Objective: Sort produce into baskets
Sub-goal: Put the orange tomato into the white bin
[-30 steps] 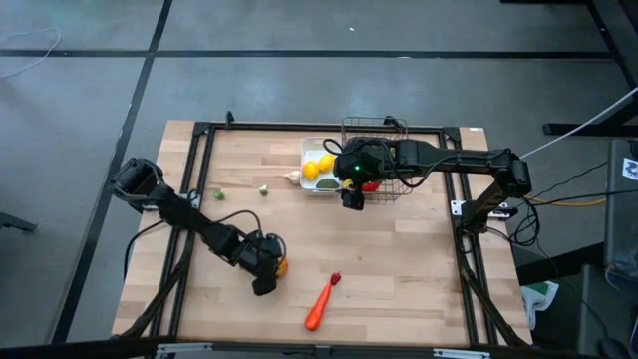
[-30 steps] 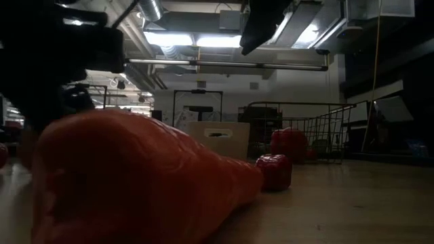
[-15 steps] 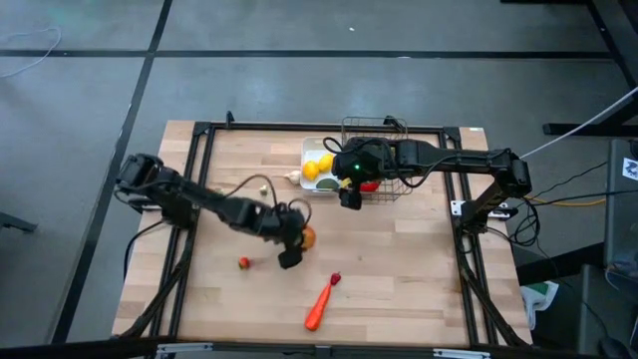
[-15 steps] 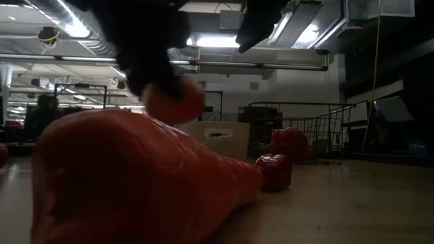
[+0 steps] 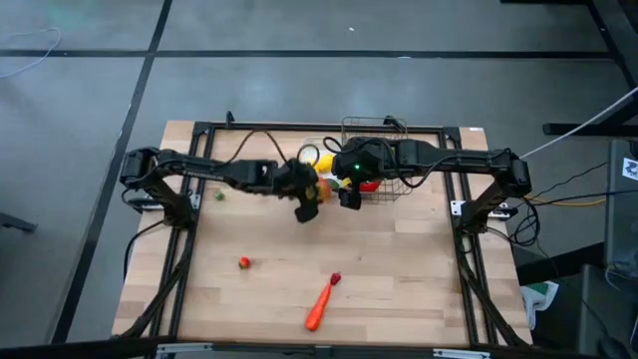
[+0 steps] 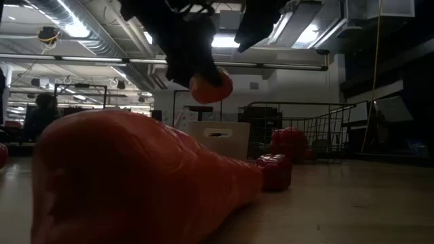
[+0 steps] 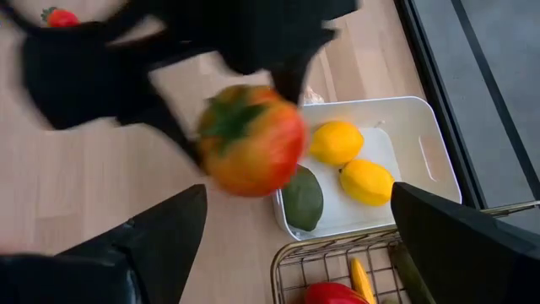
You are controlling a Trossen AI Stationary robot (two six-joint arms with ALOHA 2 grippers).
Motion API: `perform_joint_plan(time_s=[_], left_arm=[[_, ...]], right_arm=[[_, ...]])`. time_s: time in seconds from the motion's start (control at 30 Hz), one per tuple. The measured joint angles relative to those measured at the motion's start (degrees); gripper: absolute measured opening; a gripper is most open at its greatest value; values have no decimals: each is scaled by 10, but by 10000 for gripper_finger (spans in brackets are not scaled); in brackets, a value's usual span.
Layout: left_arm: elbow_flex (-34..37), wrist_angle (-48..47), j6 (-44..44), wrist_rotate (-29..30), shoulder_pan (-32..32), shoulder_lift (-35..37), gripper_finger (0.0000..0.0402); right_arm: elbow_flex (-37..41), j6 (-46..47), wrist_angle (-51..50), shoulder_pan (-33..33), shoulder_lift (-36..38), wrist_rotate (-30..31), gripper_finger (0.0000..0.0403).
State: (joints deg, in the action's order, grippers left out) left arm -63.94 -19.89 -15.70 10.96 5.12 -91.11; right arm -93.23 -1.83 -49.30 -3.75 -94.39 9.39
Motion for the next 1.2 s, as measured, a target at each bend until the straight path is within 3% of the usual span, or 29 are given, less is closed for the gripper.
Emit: perform_joint_plan(time_s=[0.23, 0.53, 0.93, 1.2], left_arm=[[0, 5, 29, 0, 79, 0, 347], [-1, 96, 54, -12, 160, -19, 347], [-1, 154, 54, -23, 202, -103, 347], [-1, 161, 56, -24, 203, -117, 347]], right_arm=[[0, 0, 0, 0, 0, 0, 372], [0, 32, 0, 0, 0, 0, 372], [0, 37, -1, 0, 0, 0, 372], [0, 37, -1, 0, 0, 0, 372]])
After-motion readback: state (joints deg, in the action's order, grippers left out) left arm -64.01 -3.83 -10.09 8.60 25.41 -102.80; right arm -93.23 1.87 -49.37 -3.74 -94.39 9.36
